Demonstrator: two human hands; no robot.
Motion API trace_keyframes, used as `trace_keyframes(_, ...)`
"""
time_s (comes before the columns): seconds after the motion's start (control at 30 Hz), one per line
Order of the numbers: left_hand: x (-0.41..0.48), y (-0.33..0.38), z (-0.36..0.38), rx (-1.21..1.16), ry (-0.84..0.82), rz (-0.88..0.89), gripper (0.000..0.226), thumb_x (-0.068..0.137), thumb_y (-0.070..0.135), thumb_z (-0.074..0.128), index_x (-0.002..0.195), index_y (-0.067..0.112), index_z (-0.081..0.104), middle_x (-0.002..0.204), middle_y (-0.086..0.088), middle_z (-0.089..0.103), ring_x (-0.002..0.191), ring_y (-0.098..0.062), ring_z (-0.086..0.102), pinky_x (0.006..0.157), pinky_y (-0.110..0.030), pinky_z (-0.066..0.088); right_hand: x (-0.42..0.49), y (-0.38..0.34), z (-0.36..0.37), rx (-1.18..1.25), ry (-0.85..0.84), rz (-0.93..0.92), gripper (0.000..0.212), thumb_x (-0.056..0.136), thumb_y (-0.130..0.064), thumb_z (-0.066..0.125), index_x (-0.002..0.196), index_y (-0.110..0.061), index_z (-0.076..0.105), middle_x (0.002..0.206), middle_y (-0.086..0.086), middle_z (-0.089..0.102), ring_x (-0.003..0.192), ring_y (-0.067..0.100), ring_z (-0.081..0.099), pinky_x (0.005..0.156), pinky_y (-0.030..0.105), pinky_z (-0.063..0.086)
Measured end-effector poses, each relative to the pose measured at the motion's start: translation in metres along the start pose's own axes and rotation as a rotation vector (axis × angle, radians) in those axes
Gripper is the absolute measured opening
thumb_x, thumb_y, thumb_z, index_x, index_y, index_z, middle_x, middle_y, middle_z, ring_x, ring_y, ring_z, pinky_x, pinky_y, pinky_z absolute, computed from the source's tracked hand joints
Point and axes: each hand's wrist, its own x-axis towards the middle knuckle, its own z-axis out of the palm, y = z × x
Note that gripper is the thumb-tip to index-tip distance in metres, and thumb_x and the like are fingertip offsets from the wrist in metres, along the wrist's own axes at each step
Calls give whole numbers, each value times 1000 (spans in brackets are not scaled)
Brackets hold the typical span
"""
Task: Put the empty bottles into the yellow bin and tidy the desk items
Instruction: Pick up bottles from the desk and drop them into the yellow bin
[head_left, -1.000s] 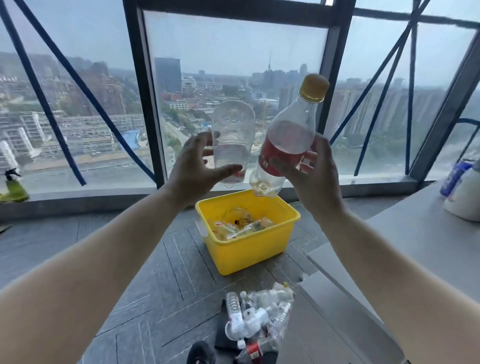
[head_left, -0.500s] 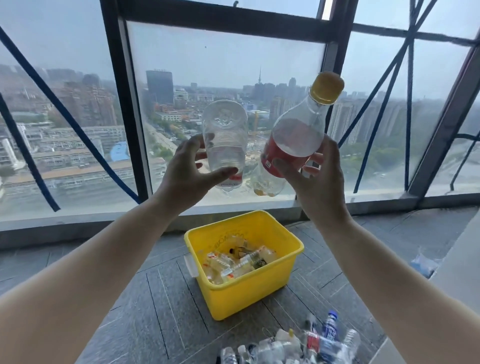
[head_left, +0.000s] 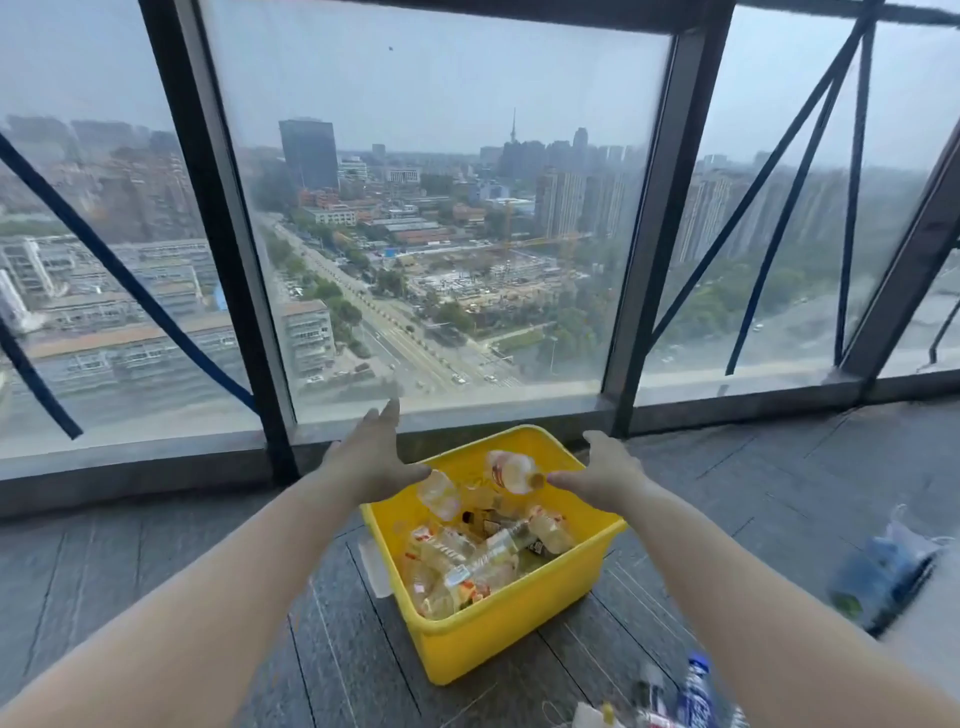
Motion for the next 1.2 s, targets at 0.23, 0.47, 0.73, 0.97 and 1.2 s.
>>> trace_keyframes(0.23,-51,11,-10,-55,80,145,86,88,45,60,152,22,8,159,3,12,145,-18,15,115,-36,19,-42,8,-16,13,-12,-49,71,85,-45,64,140,-11,35,141,10,44,123,28,47,89,35,45)
trace_keyframes(0.47,-139,49,-30,-160,133,308,80,88,43,61,151,23,17,157,3,20,144,-16,20,113,-32,21,-118,20,-49,57,31,-143,66,85,-43,65,137,-12,38,138,8,47,121,24,48,91,34,45)
trace_keyframes(0.73,-265,106,-7,-210,122,368,76,88,42,62,150,24,21,155,0,26,141,-18,26,109,-30,26,-249,75,-89,76,158,-260,63,86,-40,65,137,-12,41,140,7,47,125,22,46,98,34,40)
trace_keyframes(0.97,-406,185,24,-227,144,435,75,88,38,62,149,21,23,155,-2,27,141,-19,26,109,-33,26,-401,159,-138,56,251,-301,58,86,-38,65,133,-12,46,137,6,50,125,22,46,100,32,37)
trace_keyframes(1.2,-521,255,57,-234,165,550,72,87,38,64,147,22,28,153,-1,31,140,-17,28,108,-30,26,-519,244,-179,161,378,-249,56,84,-37,68,131,-13,48,135,3,50,127,20,45,105,35,38)
